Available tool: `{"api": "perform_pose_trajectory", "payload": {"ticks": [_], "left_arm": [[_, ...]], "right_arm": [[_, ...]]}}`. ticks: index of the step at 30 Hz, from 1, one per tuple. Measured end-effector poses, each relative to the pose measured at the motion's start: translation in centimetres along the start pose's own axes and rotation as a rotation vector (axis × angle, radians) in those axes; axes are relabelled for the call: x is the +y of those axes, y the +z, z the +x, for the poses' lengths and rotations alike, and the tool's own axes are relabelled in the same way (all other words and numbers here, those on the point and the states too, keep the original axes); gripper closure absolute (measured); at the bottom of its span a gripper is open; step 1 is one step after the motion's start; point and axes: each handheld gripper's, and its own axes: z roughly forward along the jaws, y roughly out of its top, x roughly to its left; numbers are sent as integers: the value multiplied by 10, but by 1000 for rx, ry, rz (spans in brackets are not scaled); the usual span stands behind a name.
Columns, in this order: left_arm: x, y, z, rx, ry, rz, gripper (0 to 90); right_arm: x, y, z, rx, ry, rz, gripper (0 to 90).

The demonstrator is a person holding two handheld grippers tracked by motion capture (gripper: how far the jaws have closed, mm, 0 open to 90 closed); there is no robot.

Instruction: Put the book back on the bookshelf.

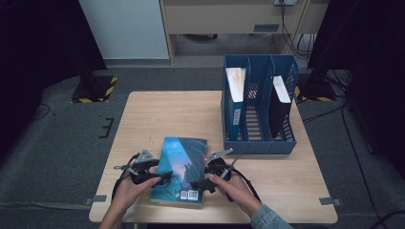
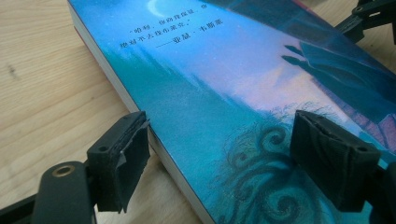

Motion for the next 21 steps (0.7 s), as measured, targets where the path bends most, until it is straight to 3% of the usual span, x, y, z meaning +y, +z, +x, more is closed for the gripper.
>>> {"api": "perform_pose_trajectory", "payload": {"ticks": [5,9,13,21], "left_arm": [[3,3,-3,7,3,0,195],[3,1,-5,25,27,7,196],[3,-2,-4,37,35,14,198],[2,-3,-4,42,34,12,201]], "right_arm": [[-1,0,-5,-2,35,-47,93],[-1,-1,-4,-22,33,-49,130],[5,-9,2,-56,17,-100,228],[18,4,8,-62,13,-77,245]]}}
